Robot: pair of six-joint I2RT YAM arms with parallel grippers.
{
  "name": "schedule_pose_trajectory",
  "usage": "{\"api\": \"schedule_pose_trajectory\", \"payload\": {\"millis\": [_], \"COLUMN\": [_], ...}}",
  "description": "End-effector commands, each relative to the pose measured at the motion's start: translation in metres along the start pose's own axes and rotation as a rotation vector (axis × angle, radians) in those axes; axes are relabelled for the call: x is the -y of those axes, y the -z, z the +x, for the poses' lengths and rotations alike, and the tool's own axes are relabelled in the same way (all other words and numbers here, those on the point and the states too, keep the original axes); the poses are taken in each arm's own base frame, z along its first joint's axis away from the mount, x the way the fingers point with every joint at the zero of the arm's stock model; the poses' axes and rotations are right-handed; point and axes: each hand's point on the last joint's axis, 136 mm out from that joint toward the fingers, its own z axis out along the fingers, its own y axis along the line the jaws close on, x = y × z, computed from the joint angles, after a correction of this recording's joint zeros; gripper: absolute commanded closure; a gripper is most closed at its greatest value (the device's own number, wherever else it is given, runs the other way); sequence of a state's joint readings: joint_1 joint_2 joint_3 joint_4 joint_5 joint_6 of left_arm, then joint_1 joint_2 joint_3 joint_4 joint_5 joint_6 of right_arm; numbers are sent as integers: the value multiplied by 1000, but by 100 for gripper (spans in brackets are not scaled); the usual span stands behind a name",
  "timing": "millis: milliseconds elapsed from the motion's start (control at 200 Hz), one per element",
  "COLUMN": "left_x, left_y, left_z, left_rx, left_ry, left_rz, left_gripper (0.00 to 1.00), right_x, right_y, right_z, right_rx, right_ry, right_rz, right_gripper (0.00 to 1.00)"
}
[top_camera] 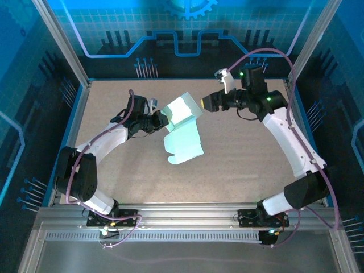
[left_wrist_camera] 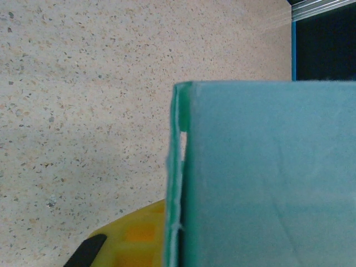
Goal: Fold the paper box
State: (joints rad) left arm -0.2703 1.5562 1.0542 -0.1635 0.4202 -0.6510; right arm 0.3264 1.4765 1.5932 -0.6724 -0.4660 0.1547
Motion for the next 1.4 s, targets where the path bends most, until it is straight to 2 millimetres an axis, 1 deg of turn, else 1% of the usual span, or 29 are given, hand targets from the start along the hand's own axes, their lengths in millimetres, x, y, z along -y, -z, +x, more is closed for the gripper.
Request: {"api": "schedule_pose_trajectory", "payload": {"millis": [0,75,200,300,370,495,685,855,1066,1151,1251,1311,1396], "left_x": [19,20,19,16,14,11,12,14,16,16,15,14,12], "left_y": [3,2,0,0,-1,-3,-4,-4,-2,-1,-1,-1,0], "left_z": [-6,-6,-5,-3,-1,0,-1,0,0,0,1,3,3], "left_rx": [-1,-5,-14,-15,-21,-29,-31,-33,-30,-28,-32,-35,-37], "left_ry": [-40,-45,-46,-39,-34,-27,-23,-26,-31,-33,-36,-37,-40], "left_rz": [47,54,51,46,43,38,43,48,50,48,45,40,30], "left_gripper": [100,100,100,100,100,100,100,100,100,100,100,100,100], "right_x": [14,16,-5,-19,-27,-32,-30,-17,-4,-7,-10,-15,-19], "right_y": [-14,-22,-41,-55,-62,-68,-76,-82,-91,-89,-73,-61,-48], "right_z": [10,8,6,14,20,27,39,43,48,46,31,24,19], "right_rx": [-36,-57,-99,-148,-168,-194,-259,-297,-335,-333,-238,-181,-133], "right_ry": [-131,-144,-76,-28,-7,32,108,167,195,209,195,178,187], "right_rz": [-40,-52,-112,-140,-150,-125,-9,136,239,246,225,170,114], "right_gripper": [41,49,51,53,56,62,65,64,66,65,62,58,49]}}
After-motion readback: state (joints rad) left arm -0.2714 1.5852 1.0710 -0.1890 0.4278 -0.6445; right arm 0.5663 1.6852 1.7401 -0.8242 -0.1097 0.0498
